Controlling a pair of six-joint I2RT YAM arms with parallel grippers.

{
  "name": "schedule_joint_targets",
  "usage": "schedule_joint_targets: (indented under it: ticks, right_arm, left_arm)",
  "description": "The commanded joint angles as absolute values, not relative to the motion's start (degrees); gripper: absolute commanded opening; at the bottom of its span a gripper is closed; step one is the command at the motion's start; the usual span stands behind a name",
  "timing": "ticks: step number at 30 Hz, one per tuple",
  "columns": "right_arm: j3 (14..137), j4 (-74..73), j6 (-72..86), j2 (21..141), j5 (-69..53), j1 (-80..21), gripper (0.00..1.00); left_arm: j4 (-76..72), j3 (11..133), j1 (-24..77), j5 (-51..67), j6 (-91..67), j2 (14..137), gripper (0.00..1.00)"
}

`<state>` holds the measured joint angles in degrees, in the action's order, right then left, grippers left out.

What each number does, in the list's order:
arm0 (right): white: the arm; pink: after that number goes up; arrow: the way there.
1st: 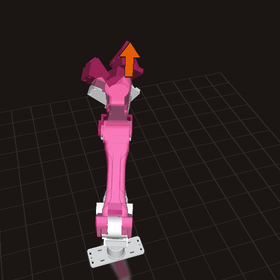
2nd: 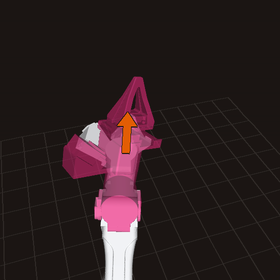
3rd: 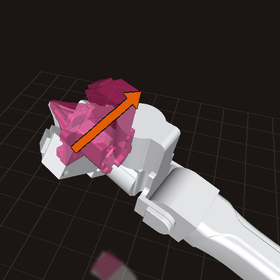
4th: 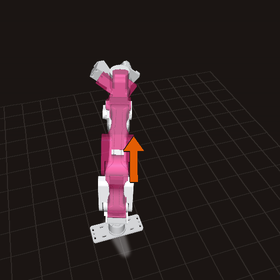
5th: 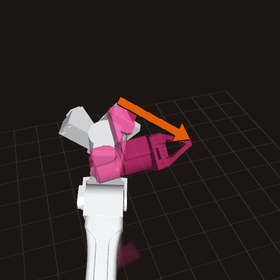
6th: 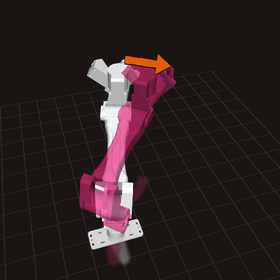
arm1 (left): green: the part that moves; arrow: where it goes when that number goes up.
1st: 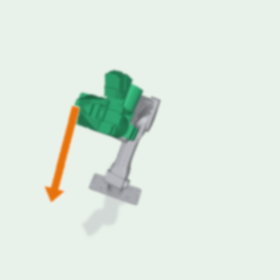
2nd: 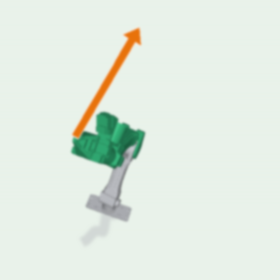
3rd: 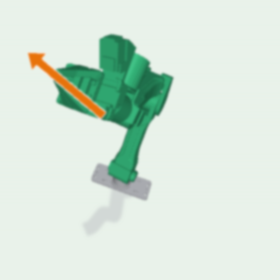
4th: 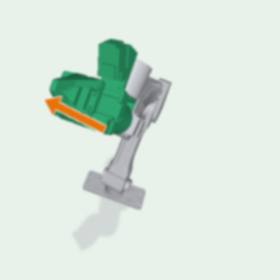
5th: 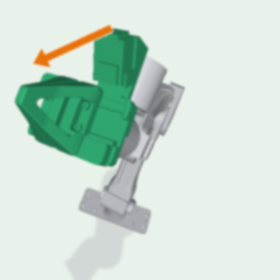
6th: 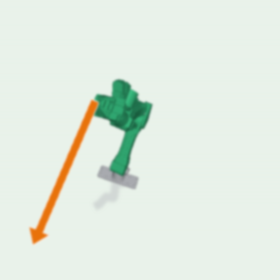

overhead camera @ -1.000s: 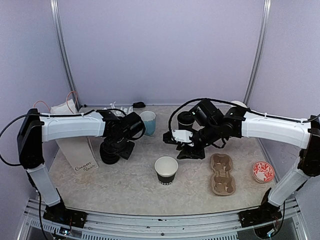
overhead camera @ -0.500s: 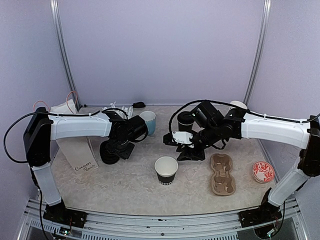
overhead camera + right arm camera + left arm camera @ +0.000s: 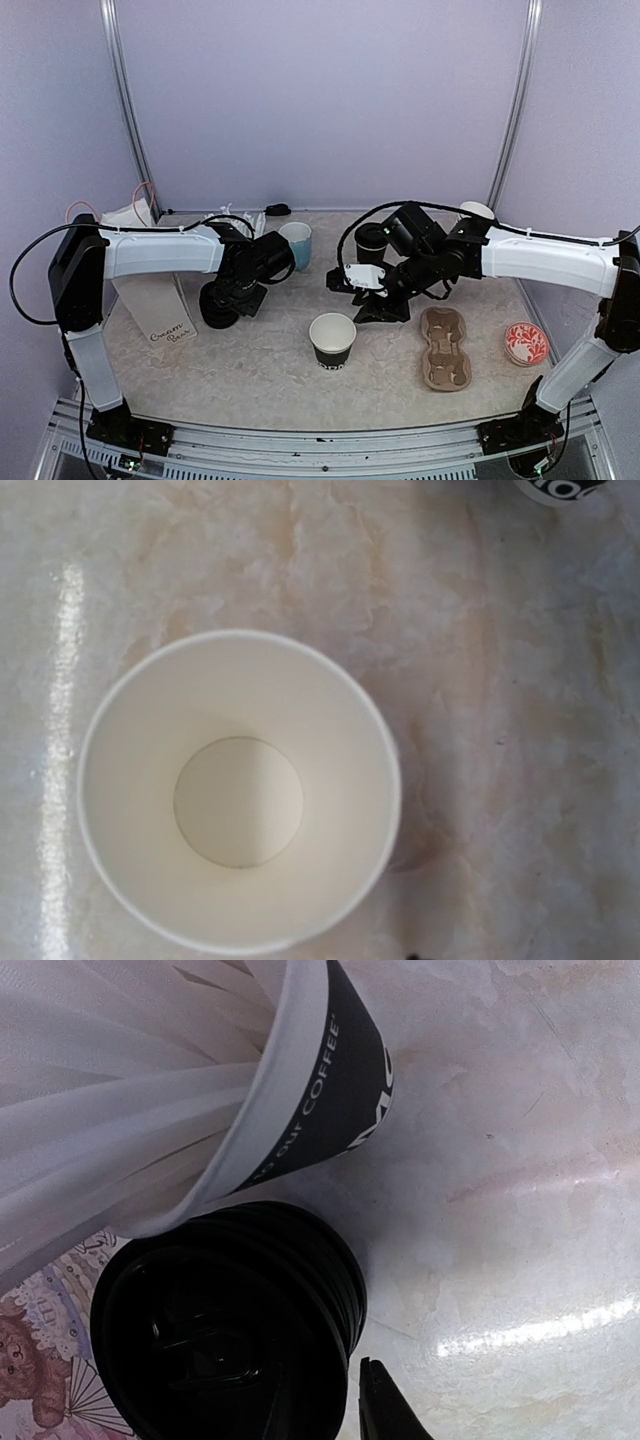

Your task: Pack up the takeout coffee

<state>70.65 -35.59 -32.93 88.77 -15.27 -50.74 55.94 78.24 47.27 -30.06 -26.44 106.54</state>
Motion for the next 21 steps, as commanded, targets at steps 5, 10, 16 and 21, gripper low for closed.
schedule_joint_targets:
  ticks: [5,10,16,21]
  right_arm:
    - [70.7,-35.3,-32.1,89.7,-15.8,-50.4,0.36]
    - [70.7,-35.3,-32.1,89.8,-15.7,-50.4,0.36]
    - [70.6,-35.4,-32.2,89.8,-15.7,-50.4,0.36]
    - [70.7,-35.4,-32.3,89.5,-15.6,-50.4,0.36]
  left_arm:
    - [55.8,78.4,46.6,-31.4,-25.7,107.5,0.20]
    - [55.3,78.0,46.6,-30.7,-25.4,107.7,0.18]
    - [55.1,77.7,46.6,-30.0,-25.5,107.6,0.10]
    - [56.0,78.7,47.2,-30.3,-26.1,106.3,0.04]
